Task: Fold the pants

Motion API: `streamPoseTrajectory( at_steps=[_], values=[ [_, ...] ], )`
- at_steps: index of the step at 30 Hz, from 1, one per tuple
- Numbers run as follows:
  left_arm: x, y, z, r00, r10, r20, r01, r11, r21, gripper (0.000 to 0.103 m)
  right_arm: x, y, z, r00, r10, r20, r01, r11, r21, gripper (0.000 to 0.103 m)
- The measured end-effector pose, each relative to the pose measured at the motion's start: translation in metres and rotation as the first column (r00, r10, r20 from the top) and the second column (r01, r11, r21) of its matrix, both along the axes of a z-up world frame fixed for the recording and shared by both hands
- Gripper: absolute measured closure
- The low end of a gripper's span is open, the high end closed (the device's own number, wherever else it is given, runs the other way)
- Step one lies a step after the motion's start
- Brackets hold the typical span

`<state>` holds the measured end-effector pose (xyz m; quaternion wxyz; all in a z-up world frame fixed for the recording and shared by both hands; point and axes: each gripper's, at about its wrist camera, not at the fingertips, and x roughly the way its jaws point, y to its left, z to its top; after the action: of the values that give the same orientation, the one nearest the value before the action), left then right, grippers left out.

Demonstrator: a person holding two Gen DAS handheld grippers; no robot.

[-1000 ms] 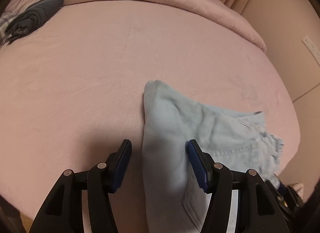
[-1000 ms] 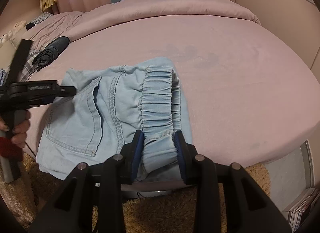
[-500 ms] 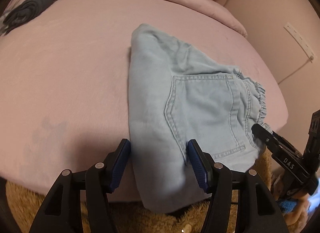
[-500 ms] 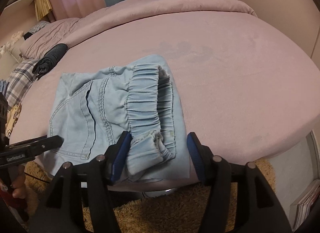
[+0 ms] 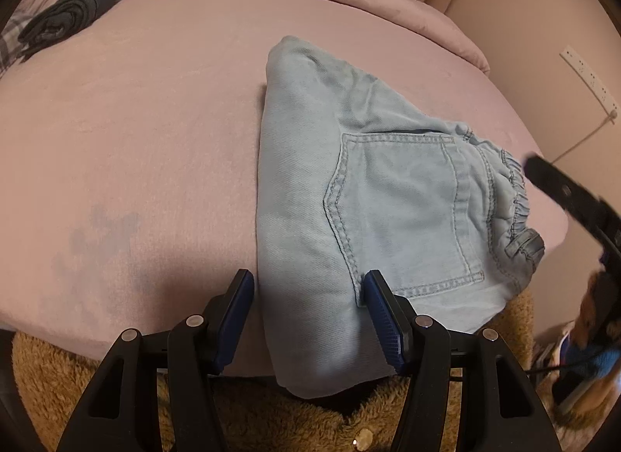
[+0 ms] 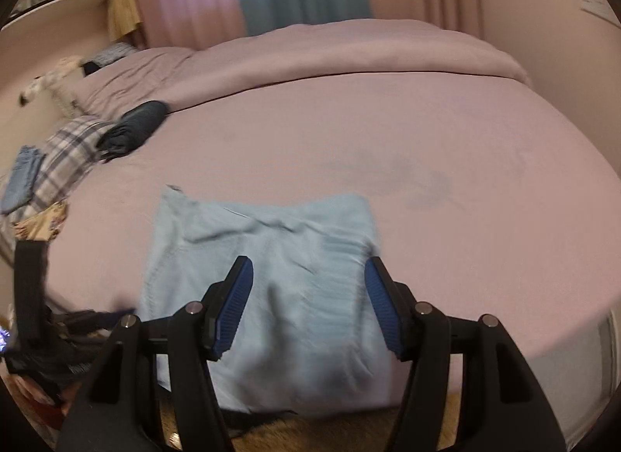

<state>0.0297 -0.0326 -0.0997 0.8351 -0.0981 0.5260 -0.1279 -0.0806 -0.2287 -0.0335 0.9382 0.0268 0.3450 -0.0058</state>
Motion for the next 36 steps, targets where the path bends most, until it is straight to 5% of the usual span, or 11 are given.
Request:
streamPoseTrajectory(
  at_steps=[6, 14, 17, 20, 23, 28, 32, 36],
  values=[
    [-0.003, 0.007, 0.0, 1.0, 0.008, 0.001, -0.008, 1.0, -0.013, 0.041, 0.045, 0.015, -0.031, 0.995, -0.002, -0.097, -0.012, 0.989, -0.149, 0.04],
    [-0.005, 0.018, 0.003, 1.0, 0.006, -0.005, -0.006, 0.999, -0.038, 0.041, 0.034, 0.007, -0.028, 0.997, 0.001, -0.078, -0.01, 0.994, -0.11, 0.041],
    [-0.011, 0.037, 0.016, 0.998, 0.056, 0.03, -0.053, 0.995, -0.079, 0.041, 0.014, -0.003, -0.017, 0.999, -0.015, -0.039, 0.01, 0.993, -0.116, 0.021],
    [-0.011, 0.047, 0.027, 0.991, 0.073, 0.115, -0.068, 0.997, -0.049, 0.041, 0.001, -0.023, -0.016, 0.998, -0.067, -0.016, 0.066, 0.996, -0.059, 0.011],
    [-0.001, 0.05, 0.018, 0.995, 0.077, 0.066, -0.075, 0.997, -0.037, 0.039, -0.006, -0.049, -0.027, 0.993, -0.104, -0.058, 0.107, 0.993, 0.051, 0.011],
    [0.009, 0.05, 0.002, 0.993, 0.097, 0.06, -0.092, 0.993, -0.079, 0.02, -0.002, -0.062, -0.056, 0.99, -0.024, -0.138, 0.059, 0.965, 0.257, 0.01],
    [0.023, 0.031, -0.003, 0.995, 0.054, 0.09, -0.053, 0.998, -0.013, 0.019, 0.007, -0.045, -0.061, 0.993, 0.038, -0.115, -0.013, 0.978, 0.21, 0.008],
    [0.034, 0.02, -0.003, 0.997, 0.007, 0.078, -0.005, 1.0, -0.027, 0.023, 0.027, -0.047, -0.068, 0.992, 0.064, -0.108, -0.027, 0.948, 0.317, 0.008]
  ],
)
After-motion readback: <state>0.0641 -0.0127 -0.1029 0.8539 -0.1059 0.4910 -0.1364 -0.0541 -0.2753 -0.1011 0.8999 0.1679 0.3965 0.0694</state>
